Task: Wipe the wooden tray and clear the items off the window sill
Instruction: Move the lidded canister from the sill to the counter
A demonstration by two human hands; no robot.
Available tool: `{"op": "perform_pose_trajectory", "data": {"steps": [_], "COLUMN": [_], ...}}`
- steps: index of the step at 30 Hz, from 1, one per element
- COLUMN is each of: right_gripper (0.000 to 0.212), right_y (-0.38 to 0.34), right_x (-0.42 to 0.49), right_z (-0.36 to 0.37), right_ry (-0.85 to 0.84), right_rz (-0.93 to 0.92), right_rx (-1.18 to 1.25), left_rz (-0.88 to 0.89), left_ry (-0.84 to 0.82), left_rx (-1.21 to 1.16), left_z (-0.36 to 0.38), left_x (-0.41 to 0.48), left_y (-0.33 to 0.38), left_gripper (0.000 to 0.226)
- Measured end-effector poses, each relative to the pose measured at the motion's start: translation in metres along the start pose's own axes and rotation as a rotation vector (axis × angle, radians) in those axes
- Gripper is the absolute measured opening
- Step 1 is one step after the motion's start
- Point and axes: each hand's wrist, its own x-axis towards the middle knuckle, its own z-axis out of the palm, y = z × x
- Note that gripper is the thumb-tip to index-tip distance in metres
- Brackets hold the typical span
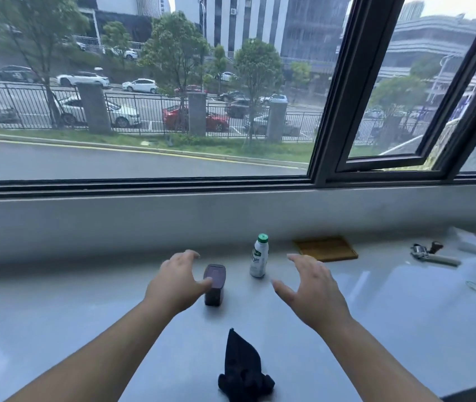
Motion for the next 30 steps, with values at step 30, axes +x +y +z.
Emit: {"op": "perform_pose_trajectory", "data": {"steps": [30], "right_gripper": [0.054], "right_y": [0.024], "right_x": [0.235], "right_z": [0.288], "right_ry": [-0.703], "right_rz": [0.332], "right_rx": [0.542], "left_rz": [-0.419], "left_ry": [-0.359], "left_rx": [-0.151], "left_z": [0.184], "left_x": [0.188], "left_y": [-0.058], "left_gripper": [0.134]}}
